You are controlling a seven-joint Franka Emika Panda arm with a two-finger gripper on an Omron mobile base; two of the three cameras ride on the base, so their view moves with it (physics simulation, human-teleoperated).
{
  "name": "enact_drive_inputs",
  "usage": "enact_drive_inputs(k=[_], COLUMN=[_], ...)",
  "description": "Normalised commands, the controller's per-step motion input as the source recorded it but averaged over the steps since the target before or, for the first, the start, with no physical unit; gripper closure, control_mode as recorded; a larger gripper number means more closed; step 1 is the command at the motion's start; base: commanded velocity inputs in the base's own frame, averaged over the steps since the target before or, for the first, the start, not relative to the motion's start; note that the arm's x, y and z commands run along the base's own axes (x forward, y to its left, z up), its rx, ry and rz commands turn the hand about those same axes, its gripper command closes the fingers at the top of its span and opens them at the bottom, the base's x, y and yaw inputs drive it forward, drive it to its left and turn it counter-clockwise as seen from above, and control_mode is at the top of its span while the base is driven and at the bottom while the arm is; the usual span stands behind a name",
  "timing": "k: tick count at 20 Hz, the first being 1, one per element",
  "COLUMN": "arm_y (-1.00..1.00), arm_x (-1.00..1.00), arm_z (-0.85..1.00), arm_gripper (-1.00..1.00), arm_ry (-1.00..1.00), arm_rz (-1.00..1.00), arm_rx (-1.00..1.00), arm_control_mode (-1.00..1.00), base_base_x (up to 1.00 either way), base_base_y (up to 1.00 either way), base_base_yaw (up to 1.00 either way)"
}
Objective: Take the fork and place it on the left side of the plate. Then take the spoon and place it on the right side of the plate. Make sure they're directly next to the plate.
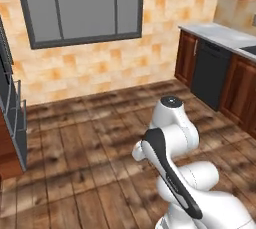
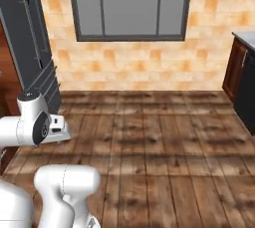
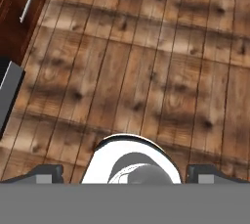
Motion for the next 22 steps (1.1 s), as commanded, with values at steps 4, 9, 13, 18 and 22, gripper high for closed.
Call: enact_drive_inputs(k=[4,9,13,18,22], arm_y=[0.00,0.00,0.00,0.00,0.00], arm_x=[0.00,0.00,0.00,0.00,0.00], arm_z=[0.00,0.00,0.00,0.00,0.00], arm_gripper=[-1.00,-1.00,-1.00,-1.00,-1.00], arm_ry=[0.00,0.00,0.00,0.00,0.00], arm_rz=[0.00,0.00,0.00,0.00,0.00], arm_rx=[0.00,0.00,0.00,0.00,0.00], arm_control_mode=[1.00,1.00,1.00,1.00,1.00], base_base_x=[0.55,0.75,0.89,0.82,0.75], base_base_y=[0.42,0.38,0.29,0.25,0.20], base_base_yaw=[0.35,0.23,0.18,0.26,0.33])
